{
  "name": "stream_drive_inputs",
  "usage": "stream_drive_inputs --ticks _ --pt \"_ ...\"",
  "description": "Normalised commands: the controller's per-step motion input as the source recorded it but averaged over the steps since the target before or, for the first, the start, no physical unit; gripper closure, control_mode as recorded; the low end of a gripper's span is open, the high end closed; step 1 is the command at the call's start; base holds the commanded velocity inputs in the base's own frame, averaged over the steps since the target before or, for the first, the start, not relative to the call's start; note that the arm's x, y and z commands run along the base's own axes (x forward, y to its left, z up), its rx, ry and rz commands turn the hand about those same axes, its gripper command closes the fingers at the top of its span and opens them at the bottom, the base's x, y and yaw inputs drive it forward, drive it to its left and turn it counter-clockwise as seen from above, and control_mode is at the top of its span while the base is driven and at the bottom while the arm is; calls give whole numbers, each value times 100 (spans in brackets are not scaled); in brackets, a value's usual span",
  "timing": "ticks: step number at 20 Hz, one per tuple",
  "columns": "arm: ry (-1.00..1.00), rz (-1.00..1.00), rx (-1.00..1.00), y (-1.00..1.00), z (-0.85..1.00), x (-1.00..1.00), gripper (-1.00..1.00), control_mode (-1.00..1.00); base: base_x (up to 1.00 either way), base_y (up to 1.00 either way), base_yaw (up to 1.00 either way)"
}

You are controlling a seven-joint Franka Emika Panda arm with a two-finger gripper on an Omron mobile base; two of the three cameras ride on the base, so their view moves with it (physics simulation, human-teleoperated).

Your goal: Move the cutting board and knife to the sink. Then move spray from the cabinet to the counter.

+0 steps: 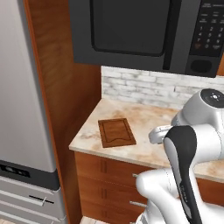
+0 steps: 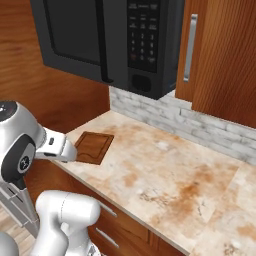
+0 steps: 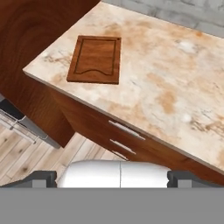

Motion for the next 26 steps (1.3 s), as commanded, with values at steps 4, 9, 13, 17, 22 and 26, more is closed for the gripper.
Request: stream_drive_inputs --ticks 4,9,13,17,22,26 --pt "-3 0 0 8 -24 61 -100 -100 0 0 0" --pt "-5 0 0 0 -37 48 -100 -100 0 0 0" --pt "-2 0 0 0 -31 66 -100 -100 0 0 0" --pt "0 0 0 0 -22 62 -100 -100 0 0 0" --pt "0 0 0 0 -22 73 -100 -100 0 0 0" --pt "0 0 0 0 -18 72 -100 -100 0 0 0"
